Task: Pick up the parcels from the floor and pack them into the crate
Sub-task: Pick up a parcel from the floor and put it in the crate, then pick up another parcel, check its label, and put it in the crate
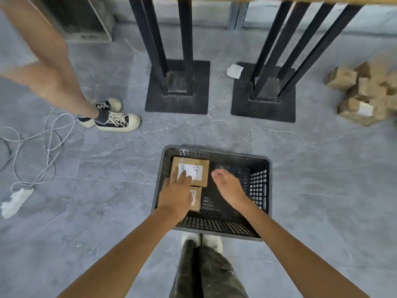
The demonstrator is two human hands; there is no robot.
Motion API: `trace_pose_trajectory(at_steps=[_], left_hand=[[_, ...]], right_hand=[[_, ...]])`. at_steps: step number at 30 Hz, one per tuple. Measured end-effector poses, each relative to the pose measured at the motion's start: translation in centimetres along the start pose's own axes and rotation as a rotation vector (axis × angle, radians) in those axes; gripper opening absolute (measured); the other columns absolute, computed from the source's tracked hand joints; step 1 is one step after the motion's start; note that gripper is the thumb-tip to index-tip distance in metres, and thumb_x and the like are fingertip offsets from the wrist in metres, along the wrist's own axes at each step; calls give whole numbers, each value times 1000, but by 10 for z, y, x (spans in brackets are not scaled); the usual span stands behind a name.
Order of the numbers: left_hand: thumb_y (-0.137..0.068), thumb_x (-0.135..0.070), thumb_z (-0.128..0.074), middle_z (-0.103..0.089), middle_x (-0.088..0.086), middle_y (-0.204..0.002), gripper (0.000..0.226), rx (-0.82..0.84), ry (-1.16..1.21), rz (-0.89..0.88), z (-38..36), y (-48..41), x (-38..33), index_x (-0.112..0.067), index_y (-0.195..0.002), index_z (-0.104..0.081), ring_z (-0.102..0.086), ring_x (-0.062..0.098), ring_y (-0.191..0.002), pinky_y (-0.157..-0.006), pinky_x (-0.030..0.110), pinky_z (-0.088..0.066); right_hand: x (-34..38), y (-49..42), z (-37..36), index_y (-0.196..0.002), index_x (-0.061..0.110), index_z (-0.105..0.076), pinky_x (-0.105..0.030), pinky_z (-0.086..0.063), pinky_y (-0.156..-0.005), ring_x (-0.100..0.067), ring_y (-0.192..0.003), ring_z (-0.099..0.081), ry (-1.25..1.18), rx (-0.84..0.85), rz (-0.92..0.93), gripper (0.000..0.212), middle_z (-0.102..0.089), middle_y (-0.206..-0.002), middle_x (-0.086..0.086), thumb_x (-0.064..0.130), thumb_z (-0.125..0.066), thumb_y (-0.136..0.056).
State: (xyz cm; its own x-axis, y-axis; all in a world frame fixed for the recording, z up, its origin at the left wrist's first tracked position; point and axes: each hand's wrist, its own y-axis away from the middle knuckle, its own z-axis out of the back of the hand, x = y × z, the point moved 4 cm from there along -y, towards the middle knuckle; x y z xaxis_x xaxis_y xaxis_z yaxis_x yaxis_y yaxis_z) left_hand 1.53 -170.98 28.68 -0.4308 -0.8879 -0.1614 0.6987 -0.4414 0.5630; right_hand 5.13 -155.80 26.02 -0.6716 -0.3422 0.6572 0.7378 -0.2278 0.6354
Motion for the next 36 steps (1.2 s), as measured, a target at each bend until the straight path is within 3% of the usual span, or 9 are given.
trace_pose_trajectory(at_steps=[4,11,15,17,21,25,29,33,36], left_hand=[[-98,-23,-42,-15,4,-158,61,-256,14,-80,181,48,-61,-18,-150,-12,-2,26,-148,-119,41,-17],[-95,-19,-46,-34,8,-150,61,-717,63,-312,463,147,-173,-14,-149,-19,-20,29,-143,-109,41,-30],[-92,-16,-49,-41,11,-144,60,-894,113,-461,553,209,-228,-12,-147,-25,-28,30,-139,-108,41,-32],[-91,-16,-50,-41,11,-144,60,-951,124,-549,575,234,-251,-13,-146,-26,-29,29,-138,-109,41,-33],[-94,-18,-47,-35,9,-150,59,-985,147,-694,581,265,-284,-16,-148,-23,-18,26,-144,-116,40,-24],[-94,-15,-46,-33,6,-150,57,-950,128,-820,574,273,-310,-16,-147,-26,-15,22,-145,-115,38,-23],[-94,-13,-46,-35,4,-149,53,-909,119,-914,568,271,-331,-16,-145,-31,-17,21,-144,-114,35,-22],[-94,-14,-46,-39,5,-146,52,-864,107,-993,561,264,-348,-15,-144,-33,-23,24,-142,-114,37,-25],[-93,-12,-46,-40,6,-145,51,-856,97,-1029,559,261,-360,-13,-143,-35,-26,24,-141,-113,38,-28]], right_hand=[[138,78,108,-124,8,-58,-15,-32,-84,-18,-113,-55,-27,-96,150,33,-60,-125,-8,24,-41,-101],[333,219,309,-113,6,-63,-39,-46,-90,-28,-104,-61,95,-383,503,29,-66,-111,-12,22,-43,-101],[378,311,389,-108,9,-65,-15,-43,-80,-17,-98,-63,49,-626,672,23,-70,-104,-4,19,-48,-99],[385,354,411,-109,8,-64,-5,-38,-78,-13,-98,-62,70,-773,758,21,-69,-106,-3,14,-48,-98],[368,415,433,-111,10,-64,-7,-38,-84,-10,-100,-59,160,-934,798,21,-67,-108,0,12,-48,-97],[339,465,466,-111,8,-63,-1,-38,-74,-9,-99,-56,123,-1071,718,24,-66,-107,0,18,-44,-100],[307,506,495,-112,11,-63,-13,-40,-82,-8,-104,-56,95,-1166,593,27,-67,-110,1,23,-42,-101],[276,533,508,-107,14,-64,0,-37,-78,-7,-100,-57,90,-1243,490,25,-66,-105,7,24,-41,-101],[255,547,512,-106,15,-65,-8,-39,-78,-7,-98,-57,48,-1289,427,26,-65,-102,7,25,-40,-101]])
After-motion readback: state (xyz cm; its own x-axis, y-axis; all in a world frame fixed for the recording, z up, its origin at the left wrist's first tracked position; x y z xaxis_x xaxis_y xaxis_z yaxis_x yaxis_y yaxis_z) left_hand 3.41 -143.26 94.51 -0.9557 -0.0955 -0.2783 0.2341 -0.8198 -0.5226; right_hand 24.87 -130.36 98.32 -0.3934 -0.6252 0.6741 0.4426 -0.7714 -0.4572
